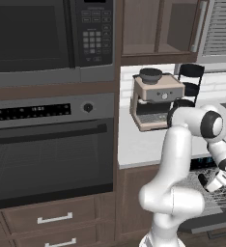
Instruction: Pick up the cup and bowl from the counter, place them in the dishwasher, and close the dishwasher door.
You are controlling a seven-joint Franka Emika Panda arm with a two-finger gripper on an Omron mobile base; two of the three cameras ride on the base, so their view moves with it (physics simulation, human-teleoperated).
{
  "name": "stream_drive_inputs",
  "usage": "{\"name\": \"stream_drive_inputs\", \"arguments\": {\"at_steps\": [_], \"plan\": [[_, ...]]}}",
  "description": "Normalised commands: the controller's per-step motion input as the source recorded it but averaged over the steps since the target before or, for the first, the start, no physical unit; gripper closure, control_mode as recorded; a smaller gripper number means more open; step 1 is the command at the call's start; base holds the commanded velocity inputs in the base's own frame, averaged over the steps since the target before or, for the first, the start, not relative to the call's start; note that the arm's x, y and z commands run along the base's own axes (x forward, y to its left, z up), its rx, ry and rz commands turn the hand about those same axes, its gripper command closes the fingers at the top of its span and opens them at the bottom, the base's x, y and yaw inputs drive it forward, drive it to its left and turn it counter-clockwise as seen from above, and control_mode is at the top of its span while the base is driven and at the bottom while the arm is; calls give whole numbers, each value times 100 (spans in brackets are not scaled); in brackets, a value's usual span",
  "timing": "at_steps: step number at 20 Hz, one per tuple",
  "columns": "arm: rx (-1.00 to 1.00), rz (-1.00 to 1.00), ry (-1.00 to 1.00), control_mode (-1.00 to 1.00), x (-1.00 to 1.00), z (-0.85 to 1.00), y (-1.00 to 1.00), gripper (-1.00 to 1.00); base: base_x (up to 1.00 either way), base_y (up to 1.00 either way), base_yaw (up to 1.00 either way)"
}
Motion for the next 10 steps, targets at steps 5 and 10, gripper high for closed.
{"name": "stream_drive_inputs", "arguments": {"at_steps": [5, 10], "plan": [[16, 2, 0, -100, 38, -24, 7, 100, 0, 0, 0], [12, 0, 0, -100, 9, -31, 8, 100, 0, 0, 0]]}}
